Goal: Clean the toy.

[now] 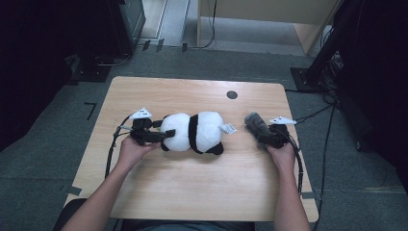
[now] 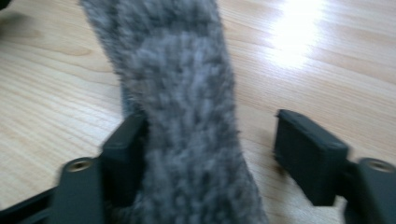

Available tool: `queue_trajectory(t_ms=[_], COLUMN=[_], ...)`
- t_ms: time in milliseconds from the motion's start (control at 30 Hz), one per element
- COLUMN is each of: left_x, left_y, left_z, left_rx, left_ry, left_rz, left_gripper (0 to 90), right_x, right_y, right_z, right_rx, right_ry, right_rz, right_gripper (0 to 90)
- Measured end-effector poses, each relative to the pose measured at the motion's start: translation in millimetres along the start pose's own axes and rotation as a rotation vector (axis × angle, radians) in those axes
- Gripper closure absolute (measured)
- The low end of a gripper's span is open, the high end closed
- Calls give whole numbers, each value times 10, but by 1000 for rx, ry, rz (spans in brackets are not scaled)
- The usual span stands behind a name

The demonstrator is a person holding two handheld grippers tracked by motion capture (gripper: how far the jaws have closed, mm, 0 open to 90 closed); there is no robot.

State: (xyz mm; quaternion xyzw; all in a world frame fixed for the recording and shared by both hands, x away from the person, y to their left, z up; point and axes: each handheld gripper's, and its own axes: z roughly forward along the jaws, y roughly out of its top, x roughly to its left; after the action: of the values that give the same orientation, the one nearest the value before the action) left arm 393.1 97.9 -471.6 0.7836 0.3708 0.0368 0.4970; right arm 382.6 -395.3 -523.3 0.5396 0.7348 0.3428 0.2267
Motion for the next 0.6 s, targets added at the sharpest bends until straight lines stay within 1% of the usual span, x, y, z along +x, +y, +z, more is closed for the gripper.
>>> queue_trajectory(t_ms=[67, 100, 133, 167, 233, 267, 300, 333, 367, 433, 467, 533, 600], left_x=[-1, 0, 1, 1, 0, 0, 0, -1, 0, 3, 3, 3, 4], left_y=[-2, -3, -4, -4, -4, -4, -3, -3, -3, -4, -5, -11, -14], left_z=[0, 0, -2, -2, -4, -5, -5, -5, -4, -4, -4, -5, -5], left_rx=[-1, -2, -1, -1, 1, 2, 2, 2, 1, 1, 0, -3, -6], left_ry=[1, 0, 1, 1, 1, 1, 1, 1, 1, -1, -1, 1, 0], left_rz=[-1, -1, 0, -1, 1, 0, -1, 0, -1, -1, -1, 1, 1], left_gripper=[202, 202, 202, 202, 205, 205, 206, 206, 206, 205, 205, 204, 203], right_x=[4, 12, 18, 40, 70, 76, 81, 83, 80, 64, 55, 37, 14], right_y=[12, 30, 46, 76, 120, 142, 166, 178, 188, 186, 182, 185, 196], right_z=[1, -5, -11, -33, -73, -96, -134, -159, -186, -195, -193, -200, -207], right_rx=[7, 22, 30, 33, 16, 6, -5, -9, -7, 21, 38, 41, 49], right_ry=[-7, -14, -16, -30, -42, -43, -61, -67, -68, -50, -46, -32, -27], right_rz=[5, 10, 5, -13, -24, -19, -25, -31, -29, -13, -3, 15, 39], right_gripper=[260, 300, 334, 347, 360, 386, 424, 462, 505, 592, 611, 671, 693])
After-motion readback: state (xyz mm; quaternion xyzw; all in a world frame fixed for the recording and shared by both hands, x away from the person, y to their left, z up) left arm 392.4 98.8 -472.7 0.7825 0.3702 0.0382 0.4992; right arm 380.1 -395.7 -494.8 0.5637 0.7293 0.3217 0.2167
